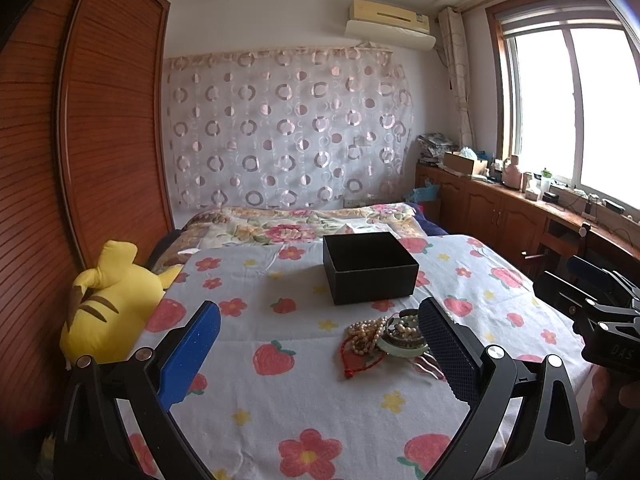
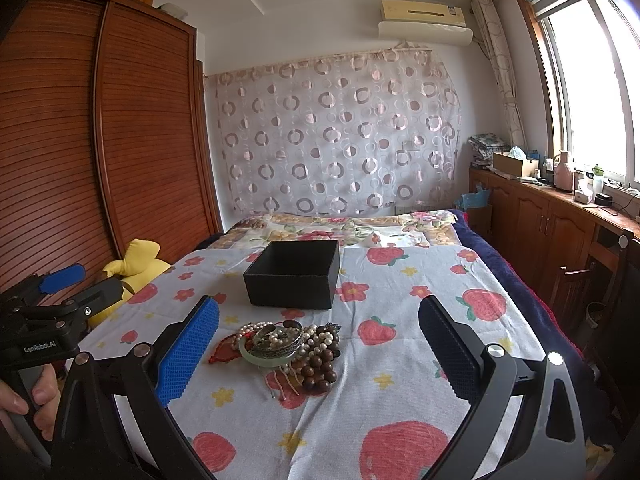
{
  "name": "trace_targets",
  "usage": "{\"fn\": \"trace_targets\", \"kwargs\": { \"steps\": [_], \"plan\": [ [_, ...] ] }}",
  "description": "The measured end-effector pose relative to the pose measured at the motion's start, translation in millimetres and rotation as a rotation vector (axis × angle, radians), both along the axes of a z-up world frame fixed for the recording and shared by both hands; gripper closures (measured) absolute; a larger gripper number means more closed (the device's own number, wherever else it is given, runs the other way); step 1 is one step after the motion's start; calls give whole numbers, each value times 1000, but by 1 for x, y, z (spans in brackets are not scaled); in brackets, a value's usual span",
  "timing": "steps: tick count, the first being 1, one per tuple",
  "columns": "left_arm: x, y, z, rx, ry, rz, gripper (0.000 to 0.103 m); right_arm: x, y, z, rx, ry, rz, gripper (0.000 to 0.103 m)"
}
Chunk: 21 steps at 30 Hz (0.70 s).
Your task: Organize jewelry
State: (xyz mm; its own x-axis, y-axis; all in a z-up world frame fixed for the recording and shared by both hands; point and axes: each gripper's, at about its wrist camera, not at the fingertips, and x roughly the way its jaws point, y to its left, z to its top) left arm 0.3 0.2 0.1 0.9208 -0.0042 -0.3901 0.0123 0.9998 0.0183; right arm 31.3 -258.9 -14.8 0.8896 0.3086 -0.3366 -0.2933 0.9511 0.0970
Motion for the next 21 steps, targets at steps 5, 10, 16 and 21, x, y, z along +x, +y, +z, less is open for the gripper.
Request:
{"fn": "trace_targets", "kwargs": {
  "steps": [5, 10, 16, 21],
  "plan": [
    [0, 0, 0, 0, 0, 0, 8, 0, 0, 0, 1, -1, 0, 2],
    [0, 0, 0, -1, -2, -1, 8, -1, 1, 0, 0, 0, 1, 2],
    [-2, -2, -1, -2, 10, -1, 8, 0, 2, 5, 0, 6, 2, 2],
    [5, -2, -11, -7, 37, -7, 8, 4, 3, -2, -8, 32, 10, 2]
  ]
}}
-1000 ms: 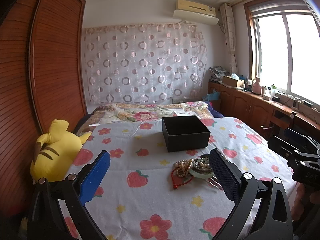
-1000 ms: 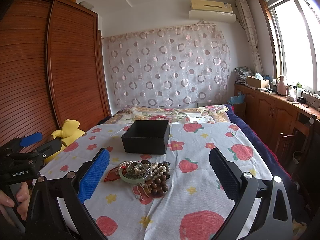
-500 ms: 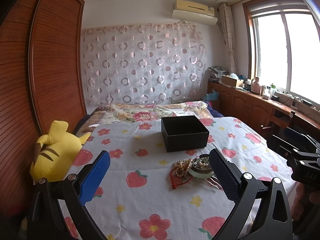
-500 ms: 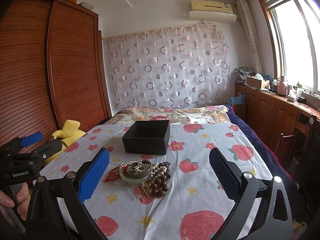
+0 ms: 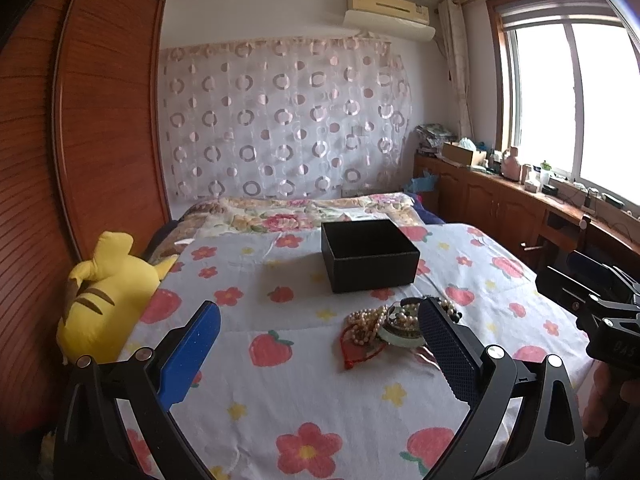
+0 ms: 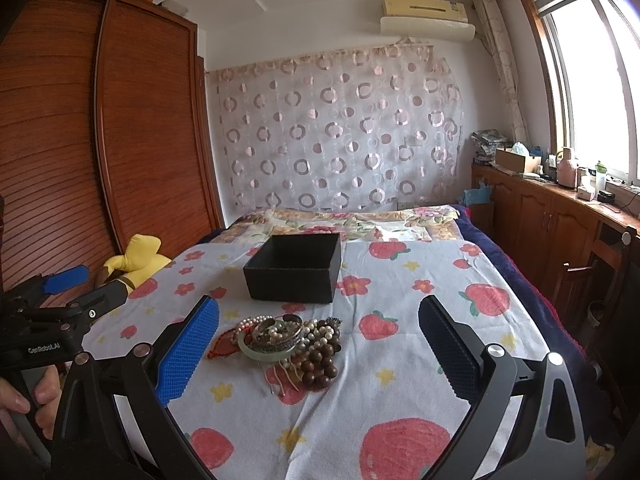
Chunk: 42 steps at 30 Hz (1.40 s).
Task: Organize jewelry
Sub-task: 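Lower the left tool onto the pile and close on a pearl necklace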
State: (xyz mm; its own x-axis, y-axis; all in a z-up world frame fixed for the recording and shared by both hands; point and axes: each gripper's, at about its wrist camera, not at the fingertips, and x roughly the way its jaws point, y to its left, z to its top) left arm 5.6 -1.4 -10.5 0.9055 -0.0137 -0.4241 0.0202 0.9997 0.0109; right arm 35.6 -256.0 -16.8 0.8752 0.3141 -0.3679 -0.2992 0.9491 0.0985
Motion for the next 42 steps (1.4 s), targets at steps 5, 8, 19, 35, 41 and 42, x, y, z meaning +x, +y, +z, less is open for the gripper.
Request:
{"fn": "trace_targets", "kwargs": {
  "steps": [5, 8, 19, 35, 41, 42],
  "plan": [
    [13, 5, -13, -14, 48, -24, 8, 11, -5, -14, -10, 31, 13, 2],
    [21, 7, -19, -29, 73, -48, 8, 19, -6, -23, -23, 39, 38, 2],
    [64, -4, -48, -36, 220, -207, 19, 53, 4, -59, -76, 145, 138, 14],
    [127, -27, -65, -98, 376, -344, 75, 61, 28, -74, -143, 217, 249, 20],
    [148, -32, -70, -107, 436, -361, 80, 58, 29, -69, -142, 213, 250, 20],
    [149, -32, -71, -109, 441, -365, 80, 58, 29, -69, -142, 212, 248, 20]
  ]
}}
